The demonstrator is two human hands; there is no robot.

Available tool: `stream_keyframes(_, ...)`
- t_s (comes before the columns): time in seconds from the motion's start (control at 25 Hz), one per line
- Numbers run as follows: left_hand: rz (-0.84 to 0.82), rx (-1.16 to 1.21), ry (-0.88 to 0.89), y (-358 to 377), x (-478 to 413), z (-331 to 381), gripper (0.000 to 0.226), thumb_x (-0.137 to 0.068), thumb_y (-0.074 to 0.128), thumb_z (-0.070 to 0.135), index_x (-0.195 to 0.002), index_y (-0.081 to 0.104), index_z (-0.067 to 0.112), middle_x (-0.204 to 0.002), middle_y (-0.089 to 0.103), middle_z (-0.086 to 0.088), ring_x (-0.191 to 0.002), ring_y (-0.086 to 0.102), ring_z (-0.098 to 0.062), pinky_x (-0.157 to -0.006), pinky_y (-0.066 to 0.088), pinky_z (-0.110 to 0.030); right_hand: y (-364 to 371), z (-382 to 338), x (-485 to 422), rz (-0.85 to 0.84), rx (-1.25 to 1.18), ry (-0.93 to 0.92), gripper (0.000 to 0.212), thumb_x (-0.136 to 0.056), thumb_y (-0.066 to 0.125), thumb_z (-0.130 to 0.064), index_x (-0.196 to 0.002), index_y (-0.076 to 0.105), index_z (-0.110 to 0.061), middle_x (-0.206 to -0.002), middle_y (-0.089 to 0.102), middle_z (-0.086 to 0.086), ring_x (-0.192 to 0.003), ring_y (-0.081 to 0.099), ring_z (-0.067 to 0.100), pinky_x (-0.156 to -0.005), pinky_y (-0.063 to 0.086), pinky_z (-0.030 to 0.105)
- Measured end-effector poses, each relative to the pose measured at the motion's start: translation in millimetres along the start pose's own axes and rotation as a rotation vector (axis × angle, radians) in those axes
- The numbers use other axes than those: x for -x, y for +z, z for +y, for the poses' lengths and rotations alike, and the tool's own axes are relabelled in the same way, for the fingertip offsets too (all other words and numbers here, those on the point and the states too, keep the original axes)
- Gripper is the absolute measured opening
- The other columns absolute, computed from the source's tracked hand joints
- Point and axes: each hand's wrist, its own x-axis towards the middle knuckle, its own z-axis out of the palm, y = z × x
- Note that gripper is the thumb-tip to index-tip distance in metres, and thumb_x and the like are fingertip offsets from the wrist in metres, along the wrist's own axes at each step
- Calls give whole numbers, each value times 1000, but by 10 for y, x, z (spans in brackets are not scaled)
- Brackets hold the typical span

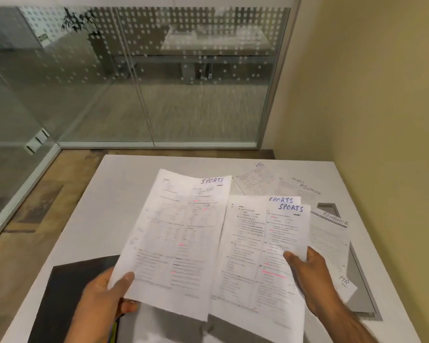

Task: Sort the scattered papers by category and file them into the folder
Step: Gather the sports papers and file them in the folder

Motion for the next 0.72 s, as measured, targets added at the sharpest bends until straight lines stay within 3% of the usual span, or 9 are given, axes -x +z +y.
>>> stream_keyframes(0.08,-80,-88,-1,248,155,-86,11,-96,63,2,-104,70,5,-81,71,-22,-49,61,-29,-39,52,-29,82,37,60,-52,-61,57,24,-97,63,-3,-115,72,-17,-107,80,2,-96,77,24,-93,58,47)
stream_keyframes(0.16,-116,-154,8,429,272,-144,10,-96,64,5,-105,70,5,-73,72,-18,-42,62,-29,-37,49,-27,134,29,123,-111,-140,82,25,-98,61,-2,-119,71,-13,-109,79,5,-98,77,27,-92,58,46)
stream_keyframes(0.32,-258,-346,36,539,444,-135,15,-99,62,18,-113,65,22,-85,76,-3,-49,66,-15,-43,47,-22,90,-14,190,-176,-232,89,27,-97,60,0,-120,70,-10,-114,77,12,-101,75,33,-95,56,49)
stream_keyframes(0.48,-401,-661,81,476,465,44,31,-94,62,48,-121,58,36,-110,70,17,-85,67,-7,-65,50,-17,0,-62,250,-237,-289,104,30,-96,60,1,-123,68,-8,-117,75,16,-103,74,36,-85,61,44)
stream_keyframes(0.52,-452,-642,72,442,441,80,38,-89,62,58,-120,61,37,-112,71,18,-94,68,-4,-75,51,-18,-19,-67,258,-254,-294,111,30,-96,60,1,-124,68,-8,-118,75,17,-104,73,38,-85,61,45)
stream_keyframes(0.6,-532,-311,-41,432,391,155,50,-86,62,65,-122,68,30,-116,76,10,-107,71,-11,-97,51,-32,-37,-90,270,-289,-292,117,33,-94,62,1,-126,66,-6,-120,74,19,-107,71,41,-91,58,50)
stream_keyframes(0.68,-610,94,-176,533,366,158,40,-96,58,43,-125,69,18,-123,74,-7,-114,70,-27,-106,47,-47,-22,-122,288,-335,-257,103,35,-94,63,-2,-129,65,-5,-121,73,18,-110,70,41,-97,55,53)
stream_keyframes(0.72,-628,182,-164,599,375,149,35,-99,57,31,-127,68,13,-125,72,-12,-117,69,-32,-108,46,-50,-1,-143,302,-356,-238,84,34,-96,63,-6,-130,65,-6,-122,73,17,-111,70,39,-99,54,53)
